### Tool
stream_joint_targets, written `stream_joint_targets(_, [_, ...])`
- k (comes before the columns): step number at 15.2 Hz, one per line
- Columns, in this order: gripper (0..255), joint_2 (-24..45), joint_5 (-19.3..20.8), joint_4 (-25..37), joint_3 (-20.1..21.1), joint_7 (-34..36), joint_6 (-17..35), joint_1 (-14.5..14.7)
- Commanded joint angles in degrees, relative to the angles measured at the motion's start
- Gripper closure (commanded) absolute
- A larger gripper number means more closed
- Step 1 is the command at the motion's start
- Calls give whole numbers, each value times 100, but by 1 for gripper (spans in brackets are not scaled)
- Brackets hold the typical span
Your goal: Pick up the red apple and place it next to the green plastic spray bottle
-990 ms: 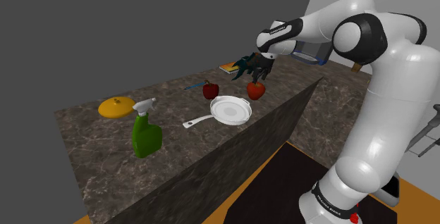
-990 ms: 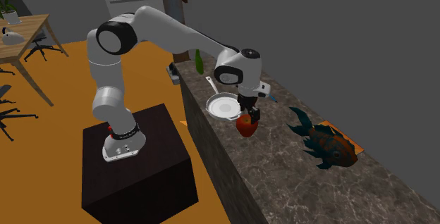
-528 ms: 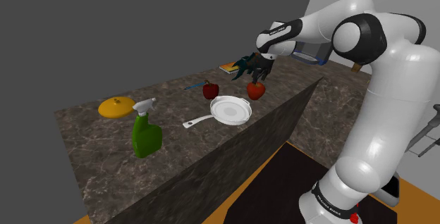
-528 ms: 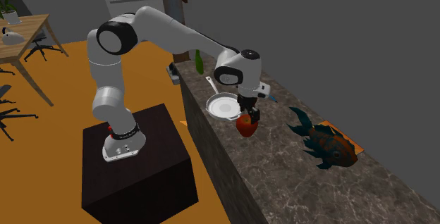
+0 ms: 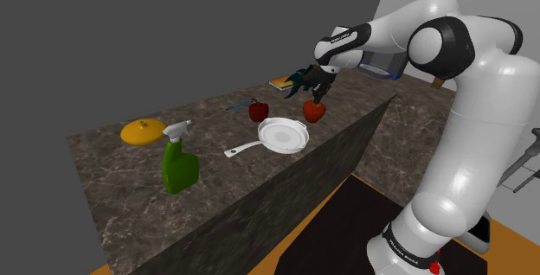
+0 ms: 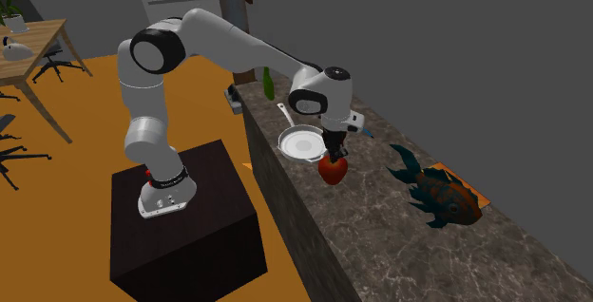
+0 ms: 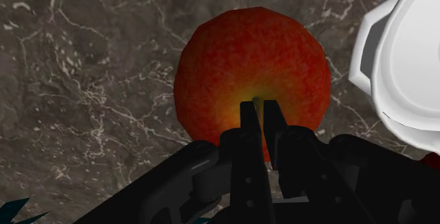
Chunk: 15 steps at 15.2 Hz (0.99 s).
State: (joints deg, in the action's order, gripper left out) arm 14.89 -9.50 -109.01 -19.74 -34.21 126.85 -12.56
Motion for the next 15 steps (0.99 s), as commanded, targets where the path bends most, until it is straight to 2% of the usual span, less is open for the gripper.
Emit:
stream_joint_targets(1, [255,1,1,-1,-1,0,1,-1])
stream_joint_targets(15, [255,-365,211,553,-59,169,-888,35])
